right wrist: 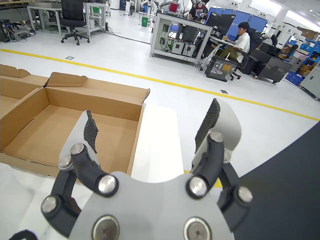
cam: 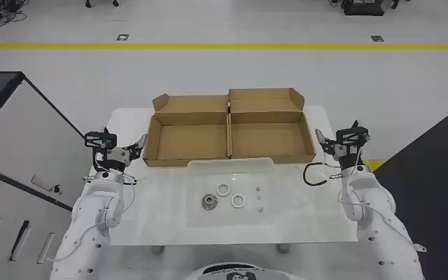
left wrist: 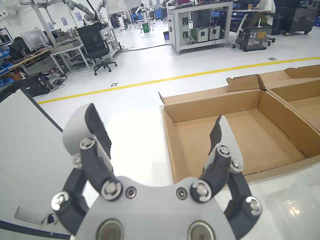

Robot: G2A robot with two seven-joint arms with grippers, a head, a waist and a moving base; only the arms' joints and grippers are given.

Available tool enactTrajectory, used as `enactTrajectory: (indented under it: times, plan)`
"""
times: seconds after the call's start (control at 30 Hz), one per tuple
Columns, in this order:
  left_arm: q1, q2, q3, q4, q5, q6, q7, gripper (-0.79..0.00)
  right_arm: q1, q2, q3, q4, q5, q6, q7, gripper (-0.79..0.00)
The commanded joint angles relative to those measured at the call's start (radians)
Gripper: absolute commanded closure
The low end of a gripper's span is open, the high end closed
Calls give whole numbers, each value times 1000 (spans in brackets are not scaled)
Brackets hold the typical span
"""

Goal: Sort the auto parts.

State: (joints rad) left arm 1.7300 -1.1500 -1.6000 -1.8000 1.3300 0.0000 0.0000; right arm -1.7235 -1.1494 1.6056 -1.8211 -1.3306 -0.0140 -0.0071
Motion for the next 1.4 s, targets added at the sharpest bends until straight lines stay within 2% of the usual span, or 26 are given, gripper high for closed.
enactTrajectory:
  times: [0.0, 0.17, 0.4, 0.57, 0.93, 1.17, 1.37]
  plan:
    - [0, 0, 0, 0, 0, 0, 0, -785, 3, 3, 15, -40, -7, -41, -4, -785]
    - [0, 0, 0, 0, 0, 0, 0, -785, 5, 14, 65, -118, 6, -185, 56, -785]
    - [0, 0, 0, 0, 0, 0, 0, -785, 39, 34, 95, -243, 34, -450, 293, -785]
    - [0, 0, 0, 0, 0, 0, 0, -785, 102, 47, 71, -280, 82, -630, 431, -785]
    - [0, 0, 0, 0, 0, 0, 0, -785, 256, 61, -113, -245, 216, -796, 754, -785]
    - [0, 0, 0, 0, 0, 0, 0, -785, 363, 68, -259, -217, 326, -830, 983, -785]
    - [0, 0, 0, 0, 0, 0, 0, -785, 422, 93, -389, -192, 318, -788, 1025, -785]
